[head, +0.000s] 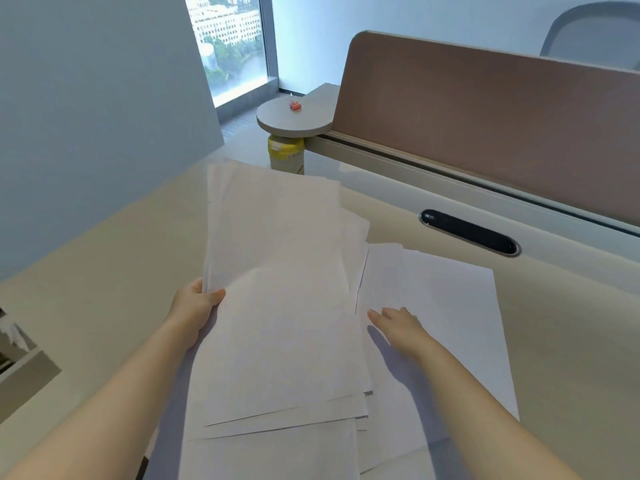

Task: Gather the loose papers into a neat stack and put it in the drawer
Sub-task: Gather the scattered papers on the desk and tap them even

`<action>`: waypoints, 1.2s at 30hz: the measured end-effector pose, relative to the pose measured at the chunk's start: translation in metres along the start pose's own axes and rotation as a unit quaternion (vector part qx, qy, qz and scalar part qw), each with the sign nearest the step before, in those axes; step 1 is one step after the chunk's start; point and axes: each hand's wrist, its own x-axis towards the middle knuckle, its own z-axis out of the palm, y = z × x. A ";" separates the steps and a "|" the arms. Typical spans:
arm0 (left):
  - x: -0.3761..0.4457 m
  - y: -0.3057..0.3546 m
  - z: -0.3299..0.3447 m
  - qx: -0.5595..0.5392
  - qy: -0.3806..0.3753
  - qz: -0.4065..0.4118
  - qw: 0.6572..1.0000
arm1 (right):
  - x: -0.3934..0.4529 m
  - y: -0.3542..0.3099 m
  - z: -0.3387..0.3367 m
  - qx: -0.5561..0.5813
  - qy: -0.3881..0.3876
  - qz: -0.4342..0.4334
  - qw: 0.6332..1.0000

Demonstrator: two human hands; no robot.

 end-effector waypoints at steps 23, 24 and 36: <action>-0.017 -0.034 0.054 0.148 -0.052 -0.062 0.986 | -0.013 0.027 -0.012 -0.028 0.161 0.118 0.979; -0.017 -0.031 0.057 0.136 -0.066 -0.058 0.987 | -0.012 0.026 -0.011 -0.008 0.158 0.111 0.981; -0.026 -0.011 0.102 0.165 -0.160 0.013 0.973 | -0.027 0.058 -0.037 0.030 0.186 0.116 0.975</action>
